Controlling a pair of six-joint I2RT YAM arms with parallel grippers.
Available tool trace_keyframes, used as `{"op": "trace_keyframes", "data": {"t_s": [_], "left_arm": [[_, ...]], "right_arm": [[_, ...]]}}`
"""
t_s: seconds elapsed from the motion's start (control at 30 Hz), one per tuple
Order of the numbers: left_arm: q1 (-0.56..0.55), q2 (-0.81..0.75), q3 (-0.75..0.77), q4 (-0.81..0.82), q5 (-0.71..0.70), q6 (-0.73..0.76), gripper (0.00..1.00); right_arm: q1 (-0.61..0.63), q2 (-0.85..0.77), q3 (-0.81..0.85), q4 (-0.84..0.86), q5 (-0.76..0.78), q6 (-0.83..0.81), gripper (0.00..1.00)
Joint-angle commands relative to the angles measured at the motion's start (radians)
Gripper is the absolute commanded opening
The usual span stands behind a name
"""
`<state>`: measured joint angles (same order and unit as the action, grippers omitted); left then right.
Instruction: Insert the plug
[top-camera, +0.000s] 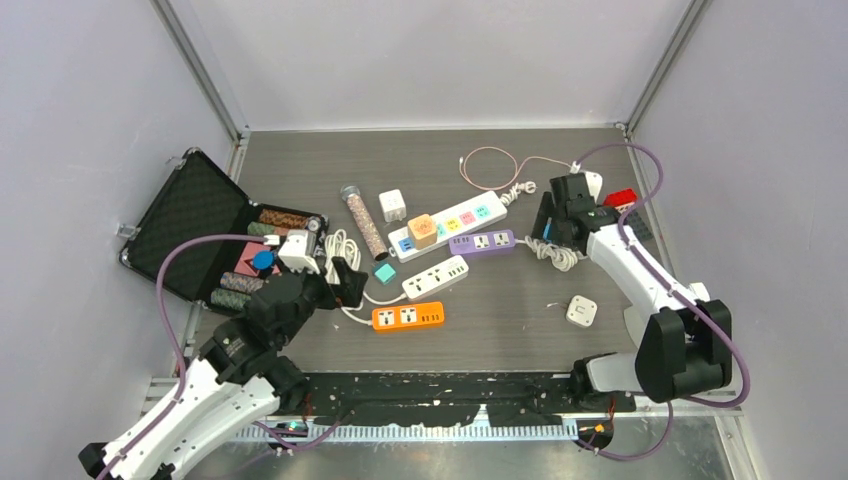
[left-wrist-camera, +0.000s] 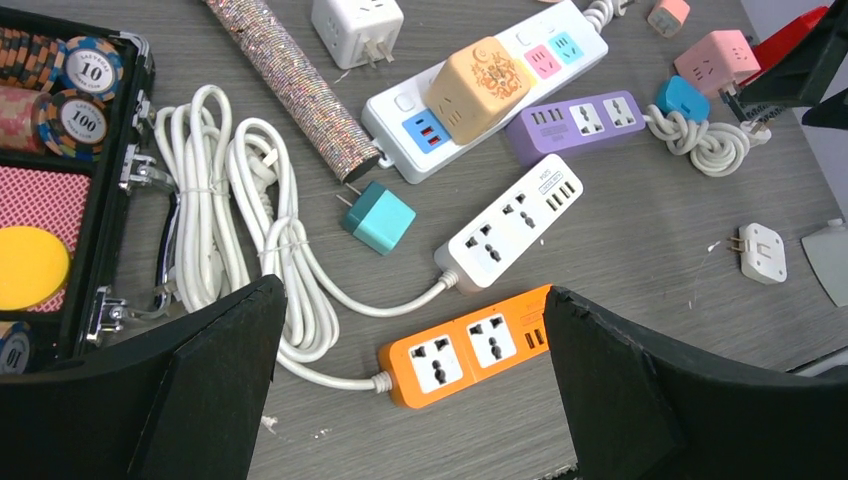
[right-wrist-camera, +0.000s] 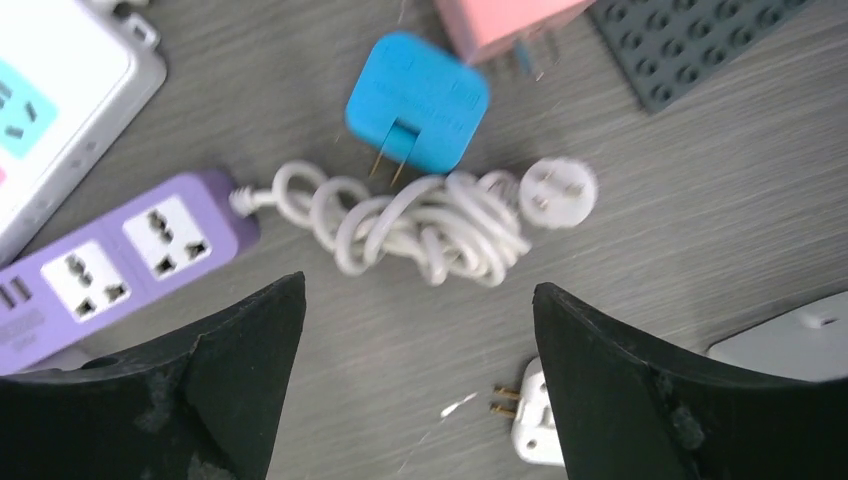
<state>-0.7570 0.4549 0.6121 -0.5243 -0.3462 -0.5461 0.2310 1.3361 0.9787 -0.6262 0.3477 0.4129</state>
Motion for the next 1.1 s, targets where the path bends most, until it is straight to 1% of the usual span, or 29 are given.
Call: {"op": "trace_keyframes", "data": {"t_s": [0.0, 0.07, 0.1, 0.2, 0.27, 0.33, 0.43, 0.47, 0.53, 0.63, 0.77, 0.9, 0.97, 1.03, 1.07], "left_arm": [[0.002, 0.028, 0.004, 0.096, 0.009, 0.011, 0.99], [0.002, 0.042, 0.008, 0.11, 0.007, 0.022, 0.99], [0.002, 0.048, 0.009, 0.116, 0.008, 0.027, 0.99], [0.003, 0.072, 0.021, 0.132, 0.01, 0.048, 0.99], [0.005, 0.09, 0.037, 0.127, 0.014, 0.062, 0.99], [0.008, 0.101, 0.047, 0.124, 0.023, 0.071, 0.99], [0.013, 0.109, 0.049, 0.125, 0.027, 0.077, 0.99], [0.014, 0.11, 0.047, 0.127, 0.029, 0.078, 0.99], [0.017, 0.11, 0.04, 0.13, 0.029, 0.076, 0.99], [0.022, 0.11, 0.036, 0.127, 0.03, 0.077, 0.99], [0.025, 0.105, 0.031, 0.124, 0.029, 0.074, 0.99], [0.027, 0.1, 0.029, 0.123, 0.03, 0.068, 0.99], [0.027, 0.097, 0.029, 0.117, 0.03, 0.066, 0.99], [0.027, 0.094, 0.026, 0.113, 0.025, 0.058, 0.99], [0.028, 0.094, 0.031, 0.108, 0.02, 0.05, 0.99]], "right_arm": [[-0.07, 0.013, 0.061, 0.122, 0.067, -0.048, 0.91], [-0.116, 0.079, 0.117, 0.138, 0.041, -0.085, 0.95], [-0.141, 0.14, 0.144, 0.139, 0.028, -0.117, 0.96], [-0.171, 0.266, 0.287, 0.087, -0.009, -0.203, 0.98], [-0.179, 0.359, 0.343, 0.069, -0.016, -0.256, 0.98], [-0.193, 0.404, 0.375, 0.065, -0.043, -0.303, 0.99], [-0.214, 0.452, 0.407, 0.049, -0.072, -0.338, 0.99], [-0.24, 0.472, 0.418, 0.041, -0.114, -0.359, 0.99], [-0.253, 0.508, 0.437, 0.02, -0.167, -0.395, 0.99], [-0.256, 0.548, 0.46, -0.011, -0.12, -0.433, 0.99], [-0.261, 0.572, 0.458, 0.0, -0.069, -0.465, 0.99], [-0.27, 0.588, 0.473, 0.009, -0.1, -0.483, 0.99], [-0.273, 0.594, 0.478, 0.011, -0.124, -0.477, 0.96], [-0.276, 0.596, 0.488, 0.007, -0.138, -0.462, 0.87], [-0.277, 0.594, 0.489, 0.01, -0.139, -0.453, 0.77]]}}
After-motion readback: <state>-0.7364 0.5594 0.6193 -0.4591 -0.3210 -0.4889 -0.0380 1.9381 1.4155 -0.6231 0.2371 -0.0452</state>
